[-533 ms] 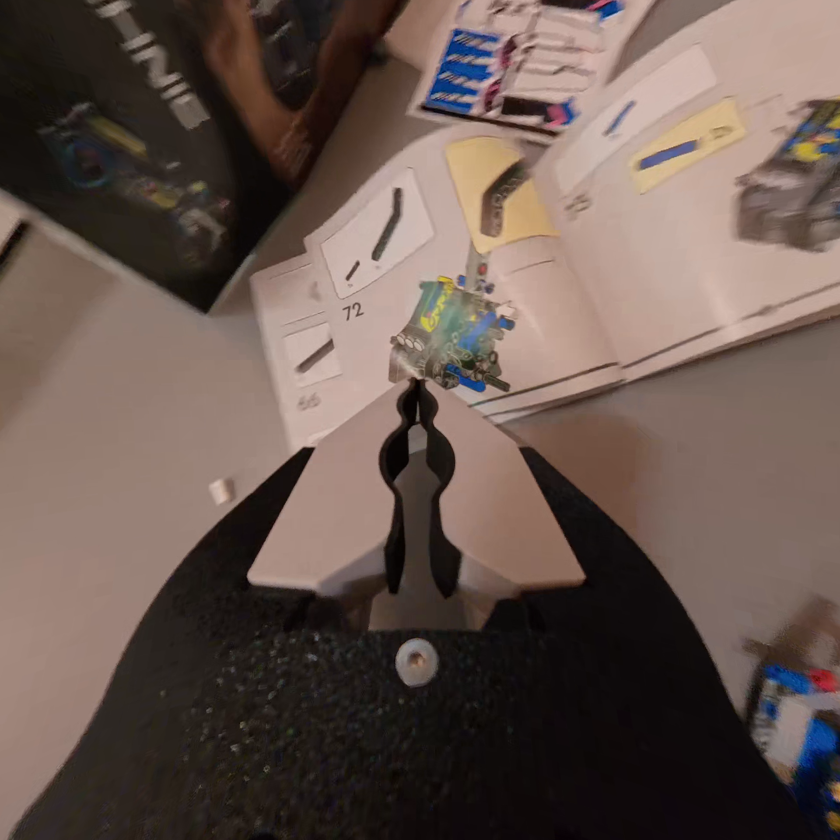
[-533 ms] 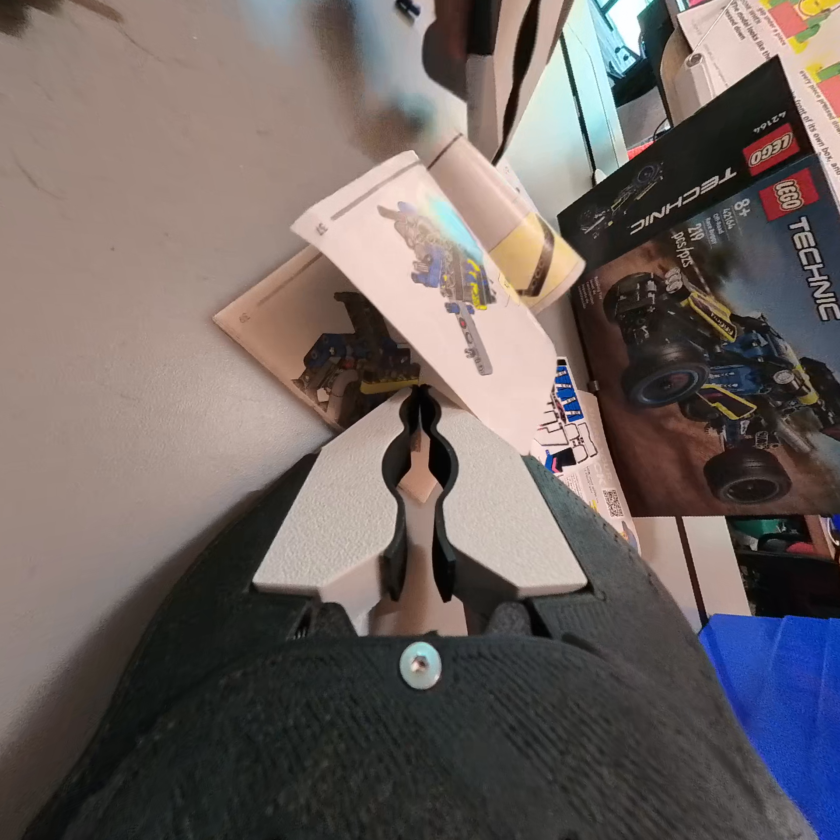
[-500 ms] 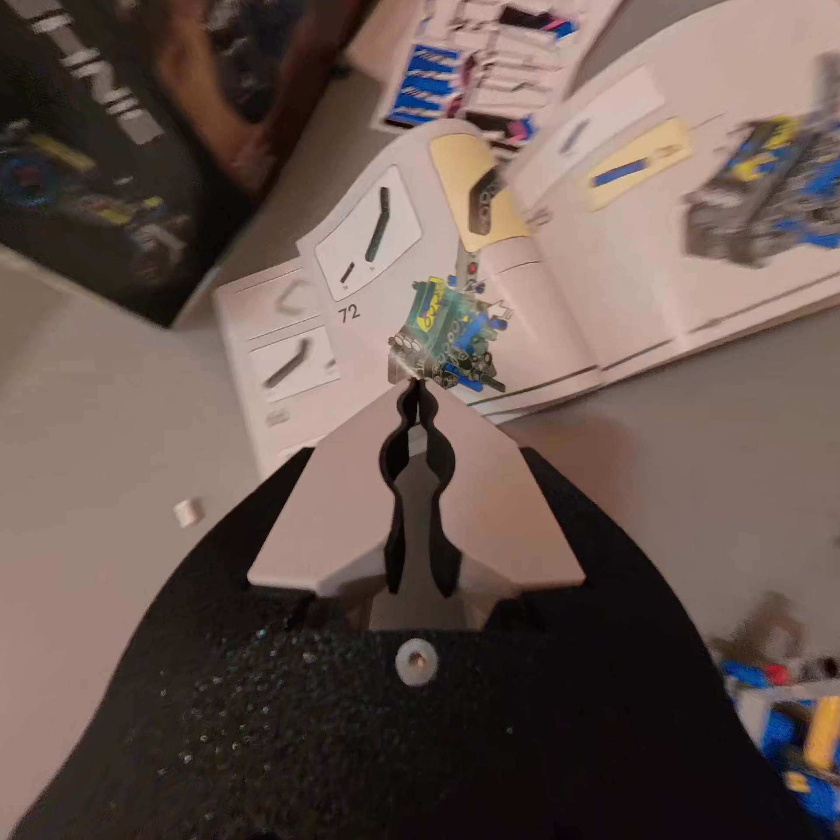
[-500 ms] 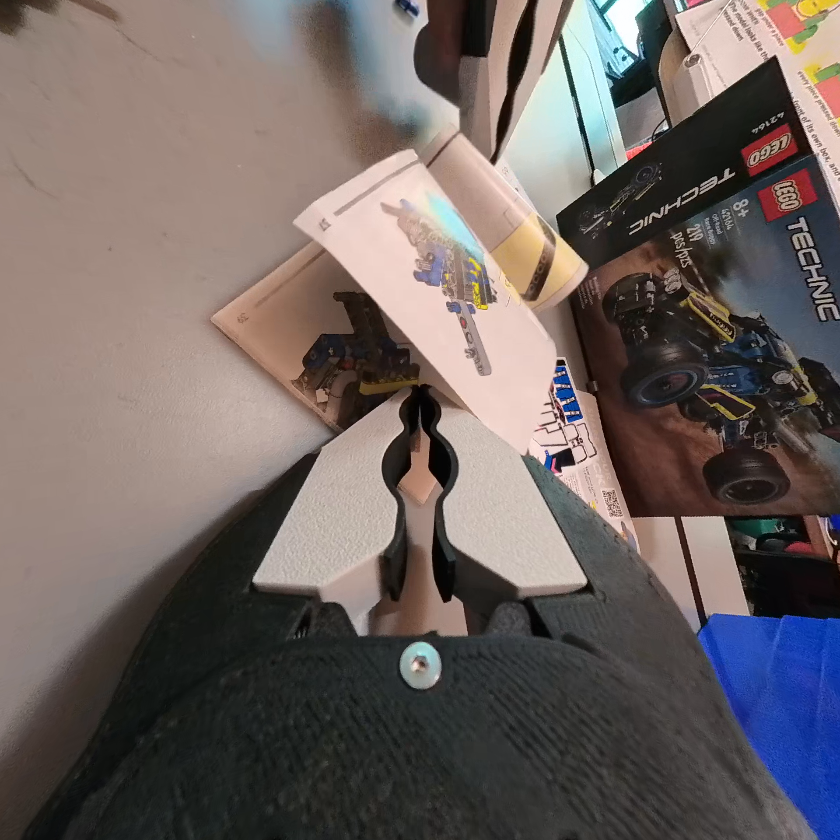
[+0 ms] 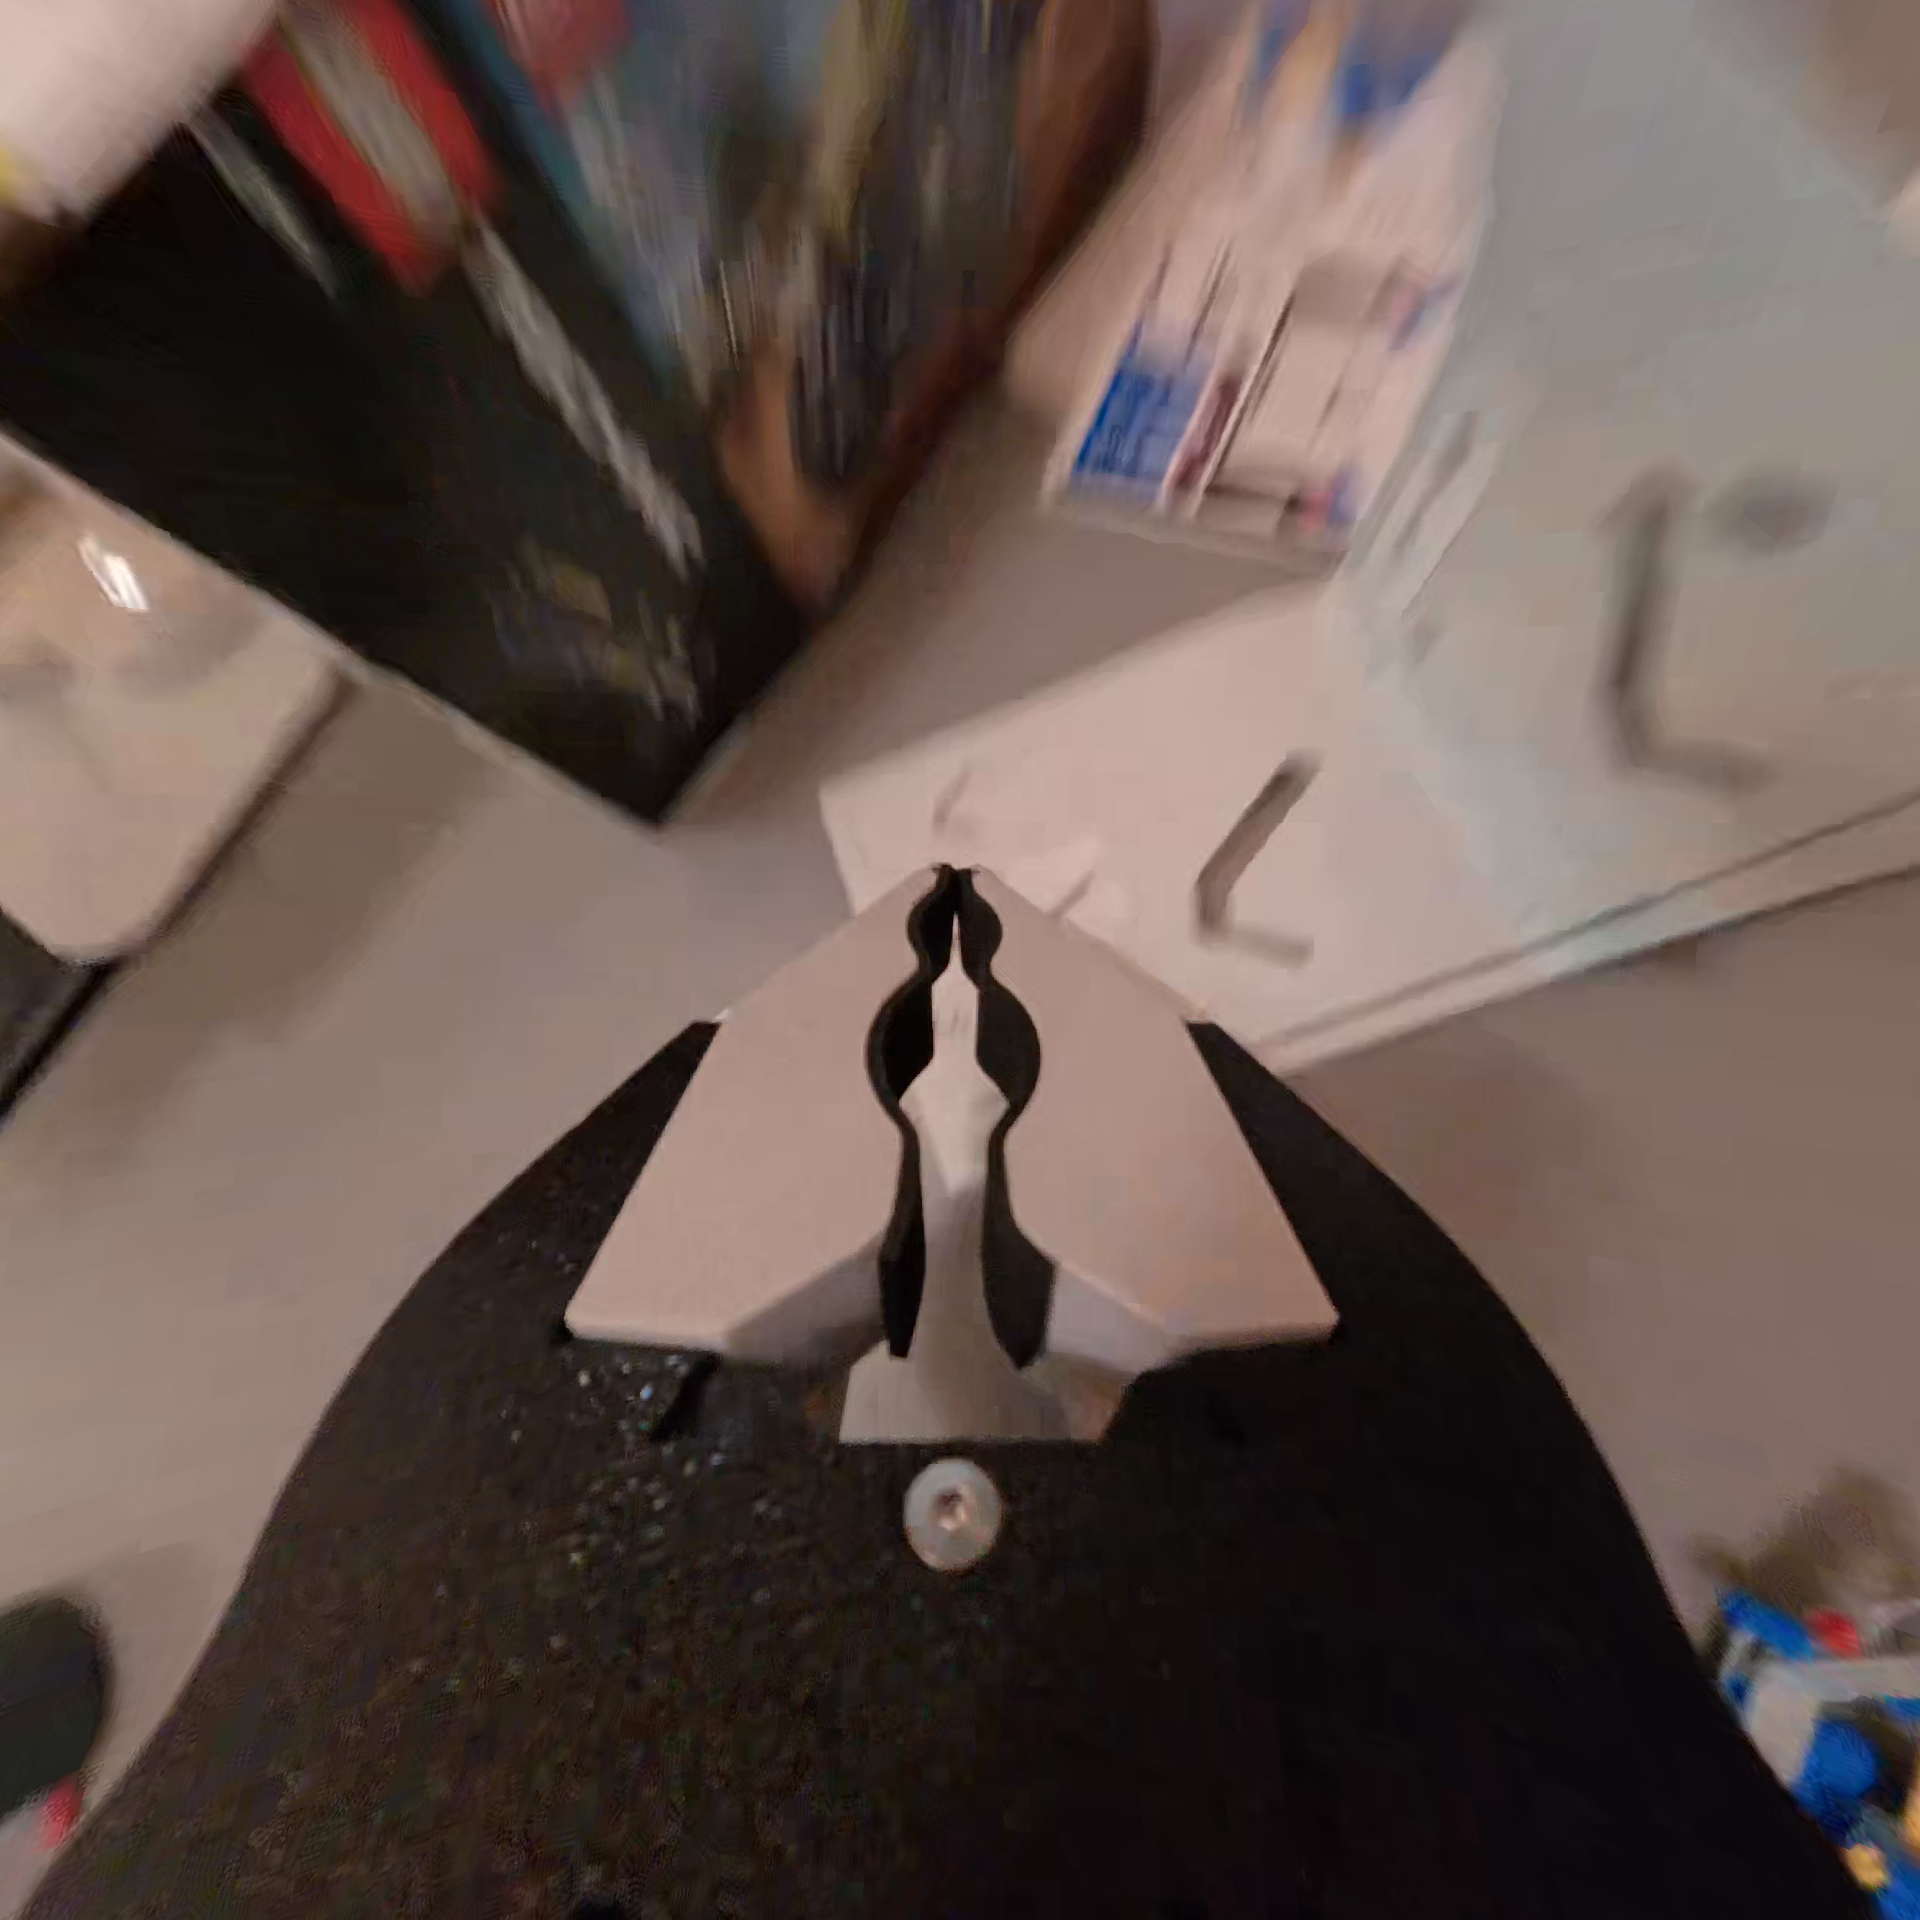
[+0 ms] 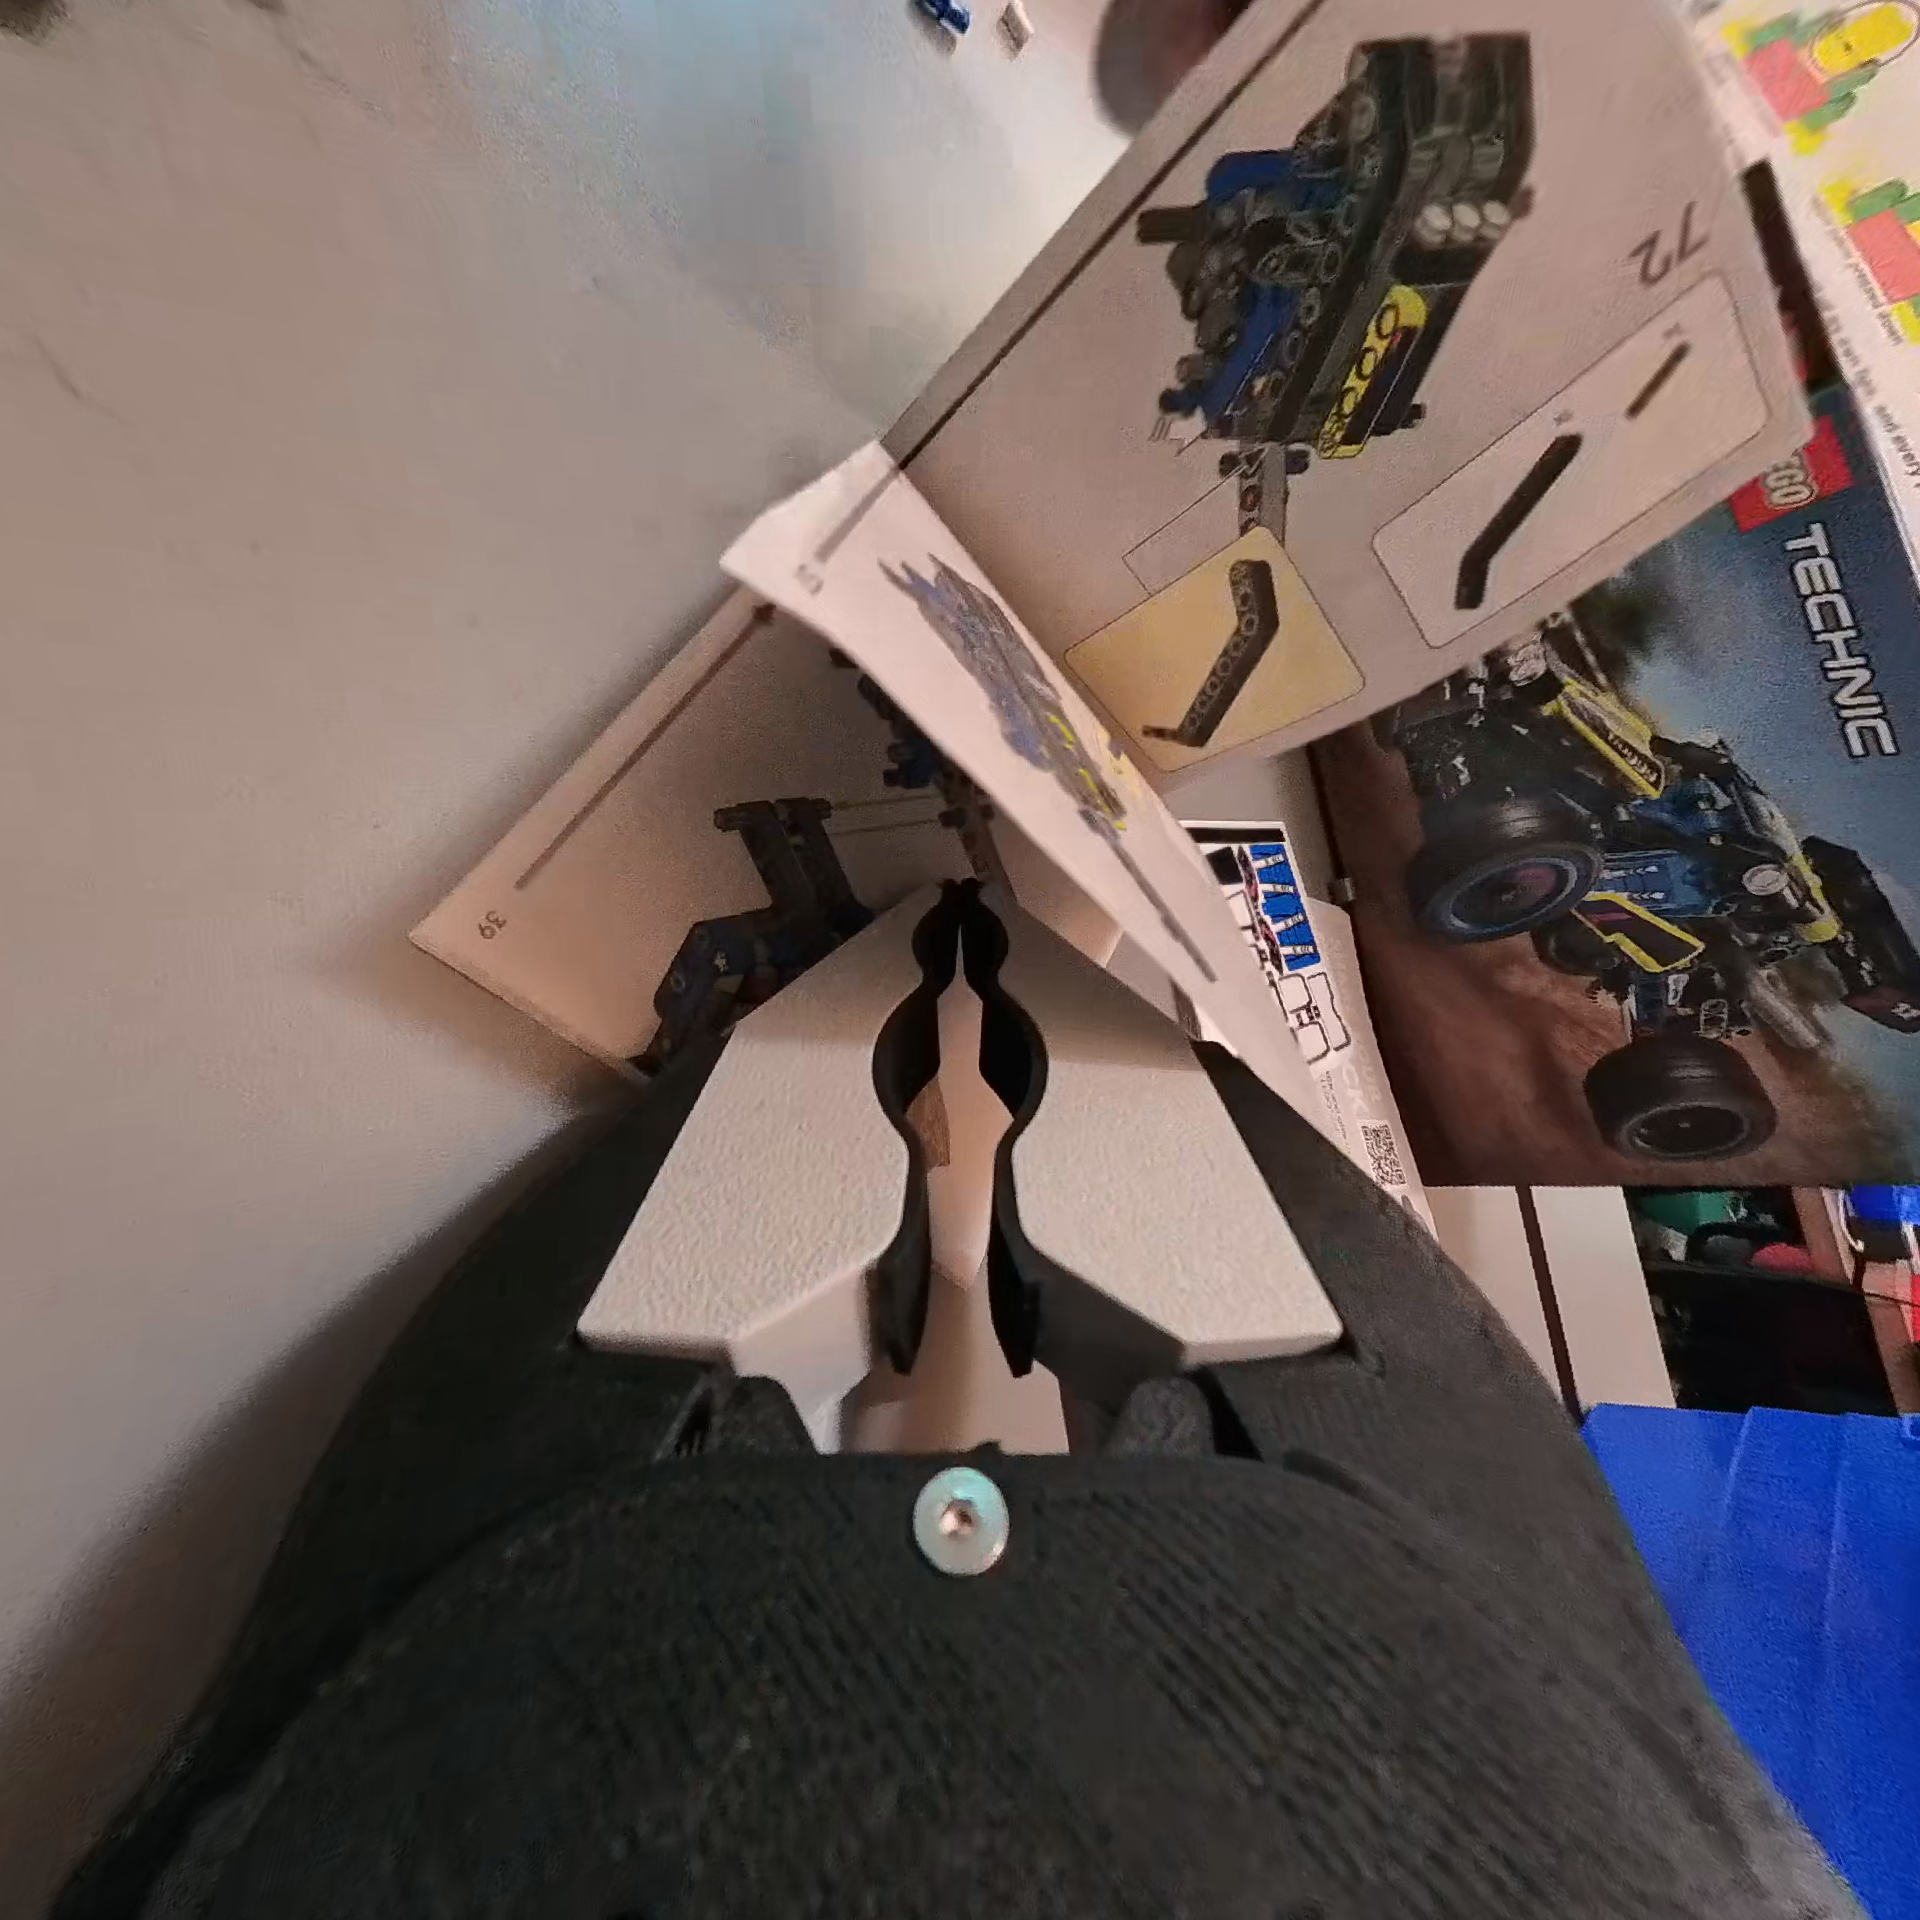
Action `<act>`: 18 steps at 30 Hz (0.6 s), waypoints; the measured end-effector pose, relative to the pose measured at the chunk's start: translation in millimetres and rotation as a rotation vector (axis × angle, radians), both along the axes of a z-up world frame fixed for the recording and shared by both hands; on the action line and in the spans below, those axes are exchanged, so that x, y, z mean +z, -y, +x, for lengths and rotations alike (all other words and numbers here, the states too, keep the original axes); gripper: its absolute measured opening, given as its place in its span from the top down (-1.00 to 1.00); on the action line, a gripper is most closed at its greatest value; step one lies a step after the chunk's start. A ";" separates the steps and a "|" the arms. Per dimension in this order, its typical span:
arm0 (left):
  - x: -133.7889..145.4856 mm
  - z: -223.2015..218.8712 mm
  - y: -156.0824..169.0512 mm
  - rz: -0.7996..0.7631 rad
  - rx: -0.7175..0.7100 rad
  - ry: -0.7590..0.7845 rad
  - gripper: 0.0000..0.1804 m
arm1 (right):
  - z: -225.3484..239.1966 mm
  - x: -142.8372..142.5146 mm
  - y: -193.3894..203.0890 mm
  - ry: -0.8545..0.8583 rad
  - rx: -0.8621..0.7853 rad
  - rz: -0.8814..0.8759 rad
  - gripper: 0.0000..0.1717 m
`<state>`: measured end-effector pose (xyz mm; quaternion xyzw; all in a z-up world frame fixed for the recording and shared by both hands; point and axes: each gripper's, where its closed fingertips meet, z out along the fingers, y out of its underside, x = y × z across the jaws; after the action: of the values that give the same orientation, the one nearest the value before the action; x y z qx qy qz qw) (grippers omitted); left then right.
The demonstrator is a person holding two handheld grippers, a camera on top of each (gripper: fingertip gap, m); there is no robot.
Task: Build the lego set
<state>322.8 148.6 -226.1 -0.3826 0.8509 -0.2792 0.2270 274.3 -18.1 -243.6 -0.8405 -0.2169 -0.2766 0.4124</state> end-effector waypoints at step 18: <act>-24.8 -36.1 109.4 0.038 -0.293 -0.128 1.00 | 1.3 1.1 0.2 -0.029 -0.018 0.018 1.00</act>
<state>286.7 39.2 -250.9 -0.2669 0.9155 -0.2684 0.1363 275.6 -18.3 -242.5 -0.8425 -0.2009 -0.2699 0.4207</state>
